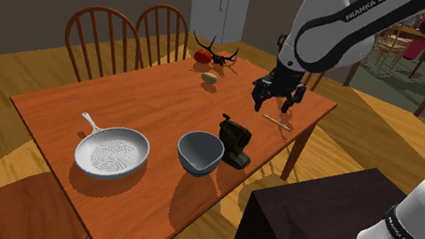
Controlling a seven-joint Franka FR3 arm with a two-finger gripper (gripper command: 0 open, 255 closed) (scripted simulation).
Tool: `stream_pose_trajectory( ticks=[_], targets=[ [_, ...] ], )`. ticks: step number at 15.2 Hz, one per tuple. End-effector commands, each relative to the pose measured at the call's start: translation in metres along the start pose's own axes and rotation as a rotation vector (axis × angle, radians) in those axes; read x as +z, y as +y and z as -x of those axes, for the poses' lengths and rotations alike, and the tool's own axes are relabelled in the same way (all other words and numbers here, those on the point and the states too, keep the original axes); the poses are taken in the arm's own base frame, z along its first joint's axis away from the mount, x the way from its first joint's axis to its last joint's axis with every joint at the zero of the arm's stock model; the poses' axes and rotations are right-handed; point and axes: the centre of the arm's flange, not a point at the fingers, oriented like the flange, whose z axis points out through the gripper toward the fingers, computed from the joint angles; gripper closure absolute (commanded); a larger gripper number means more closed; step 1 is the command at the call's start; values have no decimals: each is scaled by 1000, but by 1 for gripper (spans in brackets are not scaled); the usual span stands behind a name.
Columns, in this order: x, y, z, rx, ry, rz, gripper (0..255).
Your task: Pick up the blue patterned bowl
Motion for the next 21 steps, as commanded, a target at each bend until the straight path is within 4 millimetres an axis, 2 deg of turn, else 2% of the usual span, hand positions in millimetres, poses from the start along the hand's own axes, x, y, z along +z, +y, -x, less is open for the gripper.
stream_pose_trajectory(
  ticks=[1, 14, 21],
  targets=[
    [25, -14, -2, 4, -4, -13, 0],
    [164, -99, -7, 27, -42, -82, 0],
    [200, -97, -3, 27, -42, -82, 0]
  ],
)
